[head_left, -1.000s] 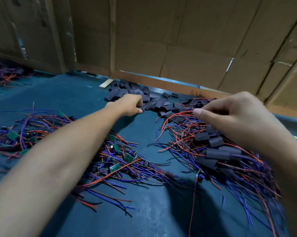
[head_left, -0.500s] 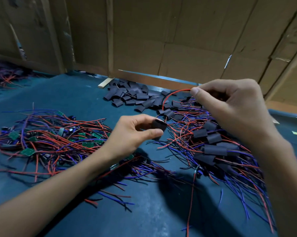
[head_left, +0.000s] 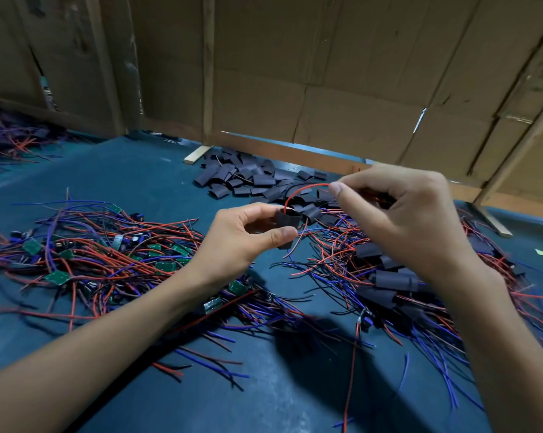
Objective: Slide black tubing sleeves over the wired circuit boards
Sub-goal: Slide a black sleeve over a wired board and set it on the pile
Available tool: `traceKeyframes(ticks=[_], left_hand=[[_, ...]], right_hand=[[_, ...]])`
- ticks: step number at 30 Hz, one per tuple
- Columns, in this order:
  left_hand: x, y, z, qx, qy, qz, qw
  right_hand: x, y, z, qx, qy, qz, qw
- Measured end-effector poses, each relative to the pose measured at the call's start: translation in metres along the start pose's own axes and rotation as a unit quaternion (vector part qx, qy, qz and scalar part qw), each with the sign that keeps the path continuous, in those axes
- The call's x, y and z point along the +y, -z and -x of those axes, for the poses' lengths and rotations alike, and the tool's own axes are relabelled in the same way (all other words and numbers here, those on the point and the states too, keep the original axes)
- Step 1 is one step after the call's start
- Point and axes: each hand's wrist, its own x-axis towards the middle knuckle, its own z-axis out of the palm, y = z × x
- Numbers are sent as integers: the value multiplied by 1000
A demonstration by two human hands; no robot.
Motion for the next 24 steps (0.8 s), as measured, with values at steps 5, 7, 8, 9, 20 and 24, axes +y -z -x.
traceKeyframes(ticks=[5,7,8,9,20,24], left_hand=[[3,0,-1,19,1,25,1000],[4,0,-1,17,-1,33,999],[5,1,-1,19,-6,28,999],[6,1,-1,24,-13,16,999],[7,5,3,109,-232,-254,933],[12,19,-5,156,-231,-283,918]], right_hand=[[-2,2,-1,16,10,0,1000],[-3,2,0,-16,10,5,1000],[-3,2,0,-34,10,5,999],[-3,1,0,-53,7,1,999],[-1,-20,2,-230,-235,-132,935],[15,-4,1,-263,-332,-218,879]])
